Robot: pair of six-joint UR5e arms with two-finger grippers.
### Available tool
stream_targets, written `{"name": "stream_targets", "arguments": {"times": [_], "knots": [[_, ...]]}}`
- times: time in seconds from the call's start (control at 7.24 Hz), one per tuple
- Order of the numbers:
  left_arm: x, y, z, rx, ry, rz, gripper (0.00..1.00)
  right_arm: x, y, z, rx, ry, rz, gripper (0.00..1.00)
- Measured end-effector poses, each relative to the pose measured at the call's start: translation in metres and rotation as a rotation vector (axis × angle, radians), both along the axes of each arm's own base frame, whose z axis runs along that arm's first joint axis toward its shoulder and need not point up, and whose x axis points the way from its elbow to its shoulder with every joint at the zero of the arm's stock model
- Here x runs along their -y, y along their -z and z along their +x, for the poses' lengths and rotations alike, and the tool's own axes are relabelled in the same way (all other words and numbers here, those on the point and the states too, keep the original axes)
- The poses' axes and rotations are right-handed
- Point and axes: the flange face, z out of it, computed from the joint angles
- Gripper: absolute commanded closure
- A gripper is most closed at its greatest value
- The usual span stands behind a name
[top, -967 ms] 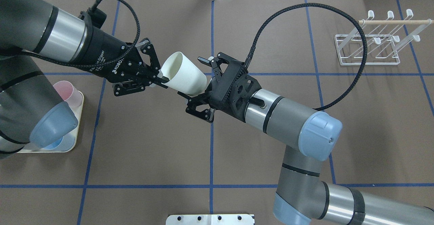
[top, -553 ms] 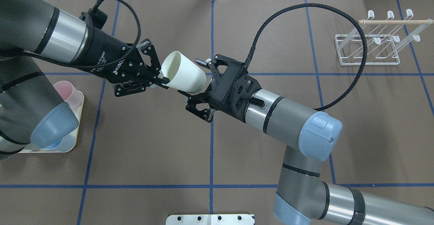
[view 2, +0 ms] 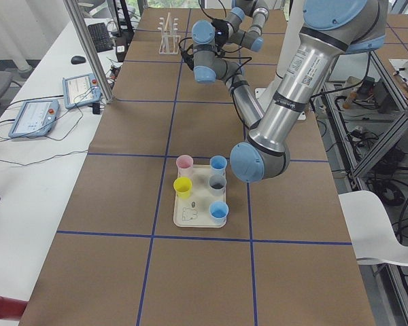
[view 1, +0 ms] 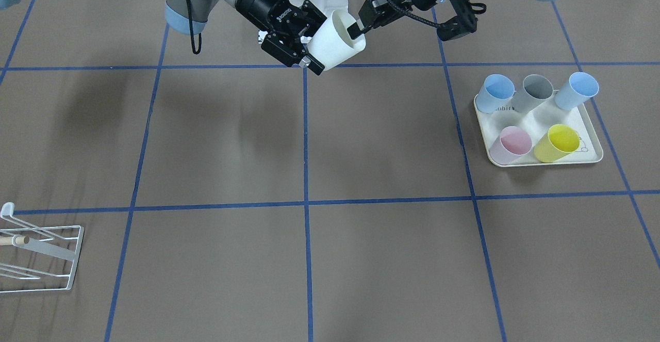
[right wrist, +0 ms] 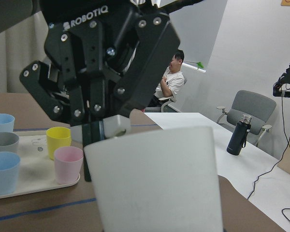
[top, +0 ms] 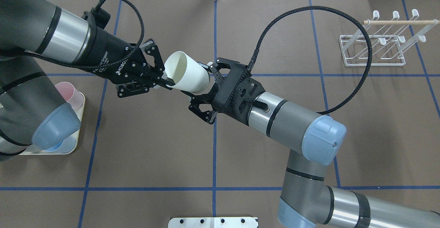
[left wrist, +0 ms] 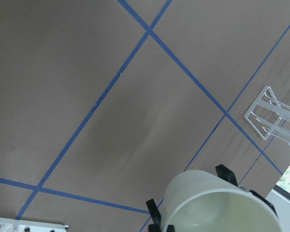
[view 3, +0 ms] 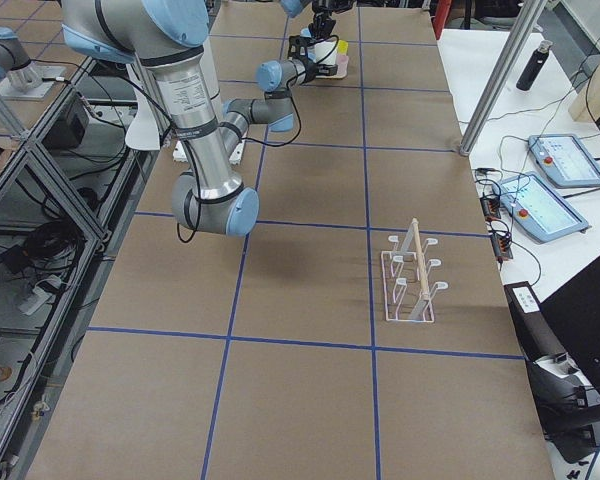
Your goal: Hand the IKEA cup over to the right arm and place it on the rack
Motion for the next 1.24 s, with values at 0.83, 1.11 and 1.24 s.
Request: {"name": "stream_targets", "arguments": {"times": [0.83,1.11,1.24], "knots": [[0.006,0.005,-0.009,-0.007,0.006,0.031,0.0,-0.001,-0.005,-0.003,-0.048,-0.001,-0.02,0.73],[0.013,-0.015,-0.02,0.018,0.021,0.078,0.0,0.004,0.003,0.007,-0.156,-0.01,-0.094,0.86],[0.018,-0.04,-0.026,0.053,0.026,0.117,0.0,0.012,0.008,0.018,-0.236,-0.027,-0.165,0.88]]}}
